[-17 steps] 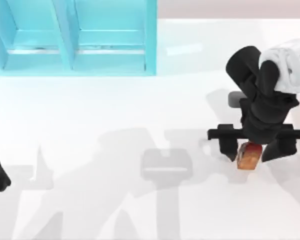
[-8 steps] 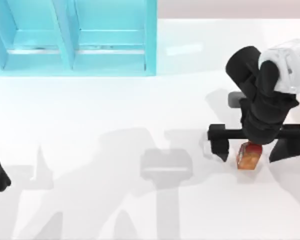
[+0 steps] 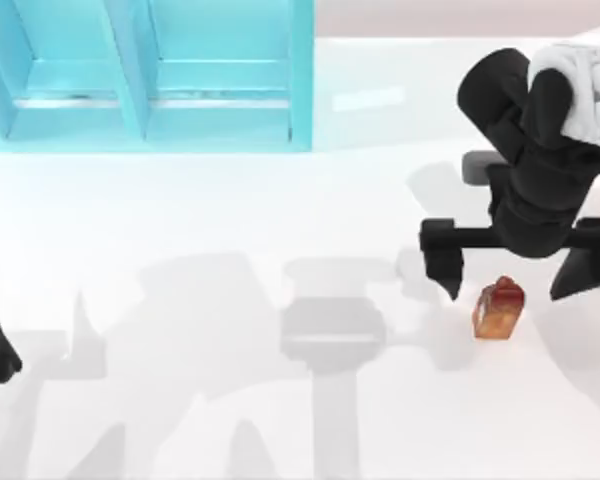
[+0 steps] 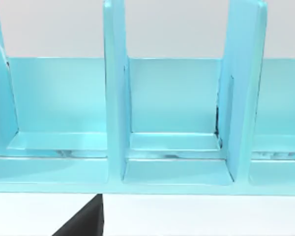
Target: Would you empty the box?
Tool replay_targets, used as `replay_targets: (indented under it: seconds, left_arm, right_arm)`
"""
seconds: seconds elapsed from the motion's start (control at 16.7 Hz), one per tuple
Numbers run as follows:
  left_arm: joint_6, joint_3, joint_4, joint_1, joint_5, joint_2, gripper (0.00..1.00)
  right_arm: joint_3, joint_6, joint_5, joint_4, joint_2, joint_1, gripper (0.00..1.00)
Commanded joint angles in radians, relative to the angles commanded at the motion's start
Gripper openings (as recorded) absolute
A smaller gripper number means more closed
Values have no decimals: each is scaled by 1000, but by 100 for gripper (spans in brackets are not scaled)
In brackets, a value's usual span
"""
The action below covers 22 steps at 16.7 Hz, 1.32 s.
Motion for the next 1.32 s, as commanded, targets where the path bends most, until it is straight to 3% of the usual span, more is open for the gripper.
replay_targets:
  seconds: [0.3,0.72,0.96,1.32]
  left_arm:
    - [0,0,0,0,0,0,100]
    - [0,0,0,0,0,0,100]
    - [0,0,0,0,0,0,100]
    - [0,0,0,0,0,0,100]
  right_arm:
    - [85,-3,-1,-129,-47,-1,100]
    - [106,-31,-3,-141,-31,-31,100]
    - [193,-180,-6,-195,10,-185,100]
    - [374,-521,-15,-301,81,-528,100]
